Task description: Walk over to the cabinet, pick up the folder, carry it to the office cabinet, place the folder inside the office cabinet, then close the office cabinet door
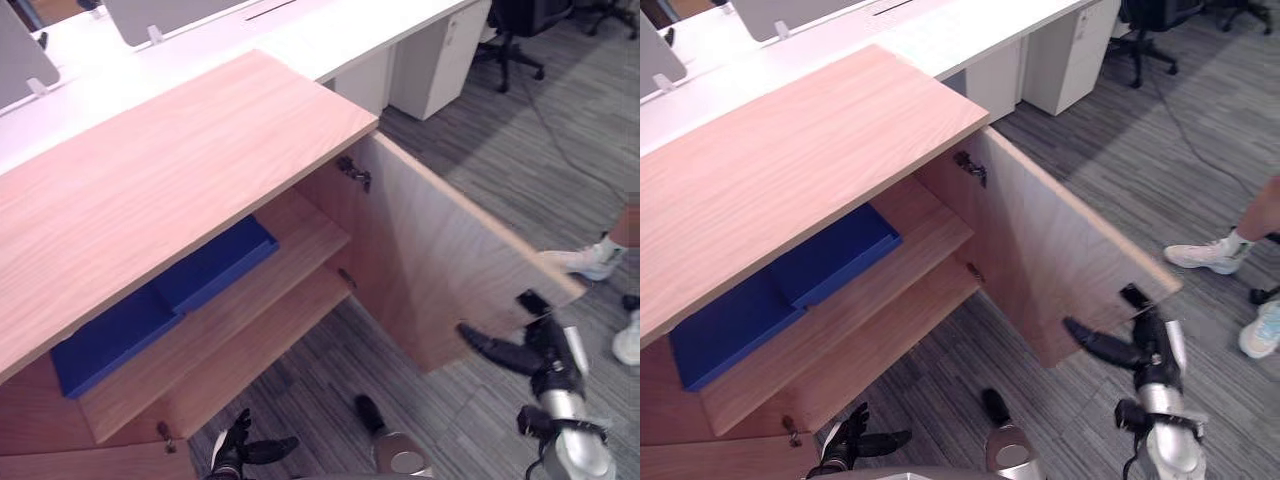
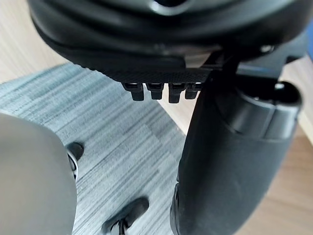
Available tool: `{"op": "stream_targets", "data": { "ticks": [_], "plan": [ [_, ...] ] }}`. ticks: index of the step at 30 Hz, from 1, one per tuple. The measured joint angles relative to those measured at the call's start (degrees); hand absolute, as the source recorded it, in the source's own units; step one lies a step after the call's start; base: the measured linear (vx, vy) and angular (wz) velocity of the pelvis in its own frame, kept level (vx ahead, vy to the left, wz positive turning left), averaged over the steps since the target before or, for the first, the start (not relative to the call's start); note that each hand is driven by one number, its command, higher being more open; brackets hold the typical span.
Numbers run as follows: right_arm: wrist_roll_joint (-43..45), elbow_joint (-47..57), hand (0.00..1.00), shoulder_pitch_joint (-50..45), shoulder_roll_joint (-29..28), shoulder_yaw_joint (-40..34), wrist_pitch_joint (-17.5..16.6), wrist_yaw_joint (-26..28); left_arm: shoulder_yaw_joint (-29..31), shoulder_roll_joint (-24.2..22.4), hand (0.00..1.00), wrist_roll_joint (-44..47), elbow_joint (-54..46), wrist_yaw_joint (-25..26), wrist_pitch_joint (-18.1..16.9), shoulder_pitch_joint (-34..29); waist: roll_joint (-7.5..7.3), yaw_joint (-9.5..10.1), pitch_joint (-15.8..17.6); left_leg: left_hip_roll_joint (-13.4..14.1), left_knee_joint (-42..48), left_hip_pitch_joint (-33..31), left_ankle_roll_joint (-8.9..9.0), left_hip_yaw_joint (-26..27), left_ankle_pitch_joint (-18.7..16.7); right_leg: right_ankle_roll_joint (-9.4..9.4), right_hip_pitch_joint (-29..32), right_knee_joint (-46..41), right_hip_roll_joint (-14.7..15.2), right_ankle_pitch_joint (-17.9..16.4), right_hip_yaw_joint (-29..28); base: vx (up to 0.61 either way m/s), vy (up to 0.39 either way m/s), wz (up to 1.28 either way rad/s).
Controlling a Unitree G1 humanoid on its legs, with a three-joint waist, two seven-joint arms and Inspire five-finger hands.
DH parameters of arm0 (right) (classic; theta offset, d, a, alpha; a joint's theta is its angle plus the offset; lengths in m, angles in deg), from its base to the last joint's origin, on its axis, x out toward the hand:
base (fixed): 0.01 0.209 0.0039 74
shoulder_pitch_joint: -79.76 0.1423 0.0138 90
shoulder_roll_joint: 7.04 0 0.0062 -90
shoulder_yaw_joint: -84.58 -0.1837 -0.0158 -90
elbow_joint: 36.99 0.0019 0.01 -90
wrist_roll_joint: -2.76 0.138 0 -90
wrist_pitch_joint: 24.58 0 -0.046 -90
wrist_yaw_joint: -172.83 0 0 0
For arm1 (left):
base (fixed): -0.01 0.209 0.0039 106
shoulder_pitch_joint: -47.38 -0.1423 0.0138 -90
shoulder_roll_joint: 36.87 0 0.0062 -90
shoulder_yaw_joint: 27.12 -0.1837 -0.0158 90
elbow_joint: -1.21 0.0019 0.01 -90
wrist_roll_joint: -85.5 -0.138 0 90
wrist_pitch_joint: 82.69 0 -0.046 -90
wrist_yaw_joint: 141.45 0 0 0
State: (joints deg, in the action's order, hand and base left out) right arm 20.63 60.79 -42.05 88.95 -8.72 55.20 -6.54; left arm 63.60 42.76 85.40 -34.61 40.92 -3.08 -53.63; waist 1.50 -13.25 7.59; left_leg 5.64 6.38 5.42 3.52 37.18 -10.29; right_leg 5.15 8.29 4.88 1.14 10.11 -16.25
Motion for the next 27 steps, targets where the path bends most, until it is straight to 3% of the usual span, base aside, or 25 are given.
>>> {"op": "stream_targets", "data": {
  "ticks": [4,8,12,17,21,25,27],
  "plan": [
    [-0.08,5.97,1.00,-6.49,0.19,11.31,0.00,8.17,0.08,1.03,1.00,-1.13,1.87,-0.42,0.03,1.15,-2.86,0.55,-0.16,0.70,2.71,-0.98,0.45,0.03,-1.19,-0.19,0.05,-0.52,0.05,-0.14,-0.31,-0.13,-0.090,-0.04],
    [-0.76,7.63,1.00,-4.06,0.21,21.36,-0.01,13.73,0.00,1.28,1.00,-3.22,2.73,-1.11,0.02,2.64,-3.16,2.12,-0.22,1.02,5.53,-2.54,-0.69,-2.98,-1.81,-0.78,-0.20,-2.07,1.04,-0.58,2.30,-0.07,-0.035,0.32],
    [-3.48,7.15,1.00,3.62,-0.99,26.36,0.00,14.20,-0.04,1.90,1.00,-3.27,3.19,-1.13,0.14,3.79,-3.66,4.59,-0.33,0.67,6.62,-4.30,-1.56,-7.43,-1.62,-0.88,-1.35,-2.10,2.35,-0.92,6.76,-0.04,-0.012,0.63],
    [-6.92,-3.97,1.00,18.42,-5.10,26.23,-1.04,9.46,0.07,2.72,1.00,-3.01,2.77,0.19,0.16,4.45,-4.78,7.79,-1.04,-0.89,5.43,-6.38,-2.52,-15.00,0.16,-0.75,-3.11,-2.07,4.48,-2.05,14.25,-0.02,-0.019,0.84],
    [-10.93,-21.58,1.00,33.32,-12.43,19.06,-2.85,1.02,1.24,2.06,1.00,-1.81,2.06,1.51,0.21,4.98,-4.77,11.14,-1.05,-2.84,1.88,-7.13,-3.04,-22.11,3.35,-0.44,-4.88,-2.07,6.25,-3.27,21.45,-0.01,-0.030,0.84],
    [-11.28,-30.73,1.00,37.22,-14.96,11.07,-3.60,-6.78,2.89,1.66,1.00,0.01,1.10,2.00,0.38,4.57,-4.88,12.51,-1.05,-3.94,-0.33,-7.33,-3.11,-26.05,5.38,-0.31,-5.69,-2.41,6.91,-4.24,25.51,0.00,-0.022,0.59],
    [-11.16,-36.93,1.00,38.97,-14.14,7.99,-1.18,-9.48,3.00,1.64,1.00,0.15,0.72,2.42,0.75,4.58,-4.58,13.24,-0.86,-4.42,-1.70,-7.39,-3.18,-27.25,6.44,-0.07,-5.69,-2.50,7.26,-4.46,26.65,-0.02,-0.013,0.40]
  ]
}}
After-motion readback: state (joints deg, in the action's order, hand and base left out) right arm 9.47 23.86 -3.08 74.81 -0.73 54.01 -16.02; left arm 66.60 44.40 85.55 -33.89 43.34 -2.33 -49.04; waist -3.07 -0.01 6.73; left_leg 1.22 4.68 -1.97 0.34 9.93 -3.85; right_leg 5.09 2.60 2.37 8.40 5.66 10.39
